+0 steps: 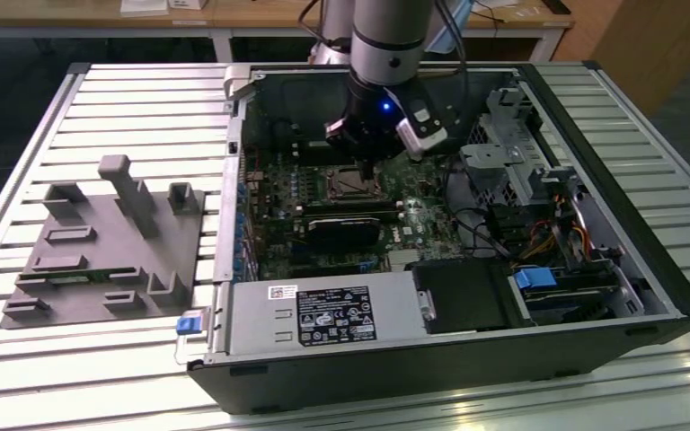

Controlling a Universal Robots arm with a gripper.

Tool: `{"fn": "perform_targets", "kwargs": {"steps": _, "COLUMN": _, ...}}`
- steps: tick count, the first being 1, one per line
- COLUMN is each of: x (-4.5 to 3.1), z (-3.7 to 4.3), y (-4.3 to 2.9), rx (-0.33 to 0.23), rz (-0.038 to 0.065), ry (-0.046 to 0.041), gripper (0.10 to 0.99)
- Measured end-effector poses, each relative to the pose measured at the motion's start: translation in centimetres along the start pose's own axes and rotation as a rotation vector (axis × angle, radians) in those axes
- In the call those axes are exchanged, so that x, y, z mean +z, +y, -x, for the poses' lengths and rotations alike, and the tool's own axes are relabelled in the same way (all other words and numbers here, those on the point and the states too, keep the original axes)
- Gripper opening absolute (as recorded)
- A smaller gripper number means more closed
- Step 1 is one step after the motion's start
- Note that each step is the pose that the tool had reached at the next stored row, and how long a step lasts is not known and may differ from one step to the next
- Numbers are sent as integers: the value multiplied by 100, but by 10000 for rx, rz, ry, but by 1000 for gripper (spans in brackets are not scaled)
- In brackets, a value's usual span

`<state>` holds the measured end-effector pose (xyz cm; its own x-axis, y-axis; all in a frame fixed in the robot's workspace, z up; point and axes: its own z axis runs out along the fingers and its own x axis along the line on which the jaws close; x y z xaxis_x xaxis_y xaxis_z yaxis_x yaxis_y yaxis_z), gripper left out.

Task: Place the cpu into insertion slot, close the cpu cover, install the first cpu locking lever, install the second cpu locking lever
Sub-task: 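Install the second cpu locking lever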

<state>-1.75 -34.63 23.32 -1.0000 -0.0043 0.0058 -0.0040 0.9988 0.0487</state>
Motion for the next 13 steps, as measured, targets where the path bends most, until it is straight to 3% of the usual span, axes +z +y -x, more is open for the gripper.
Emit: {"fn": "perform_targets", "kwargs": {"steps": 13, "x": -2, "z": -25, "y": -211, "rx": -6, "rz": 130, "ry": 0, "gripper": 106}}
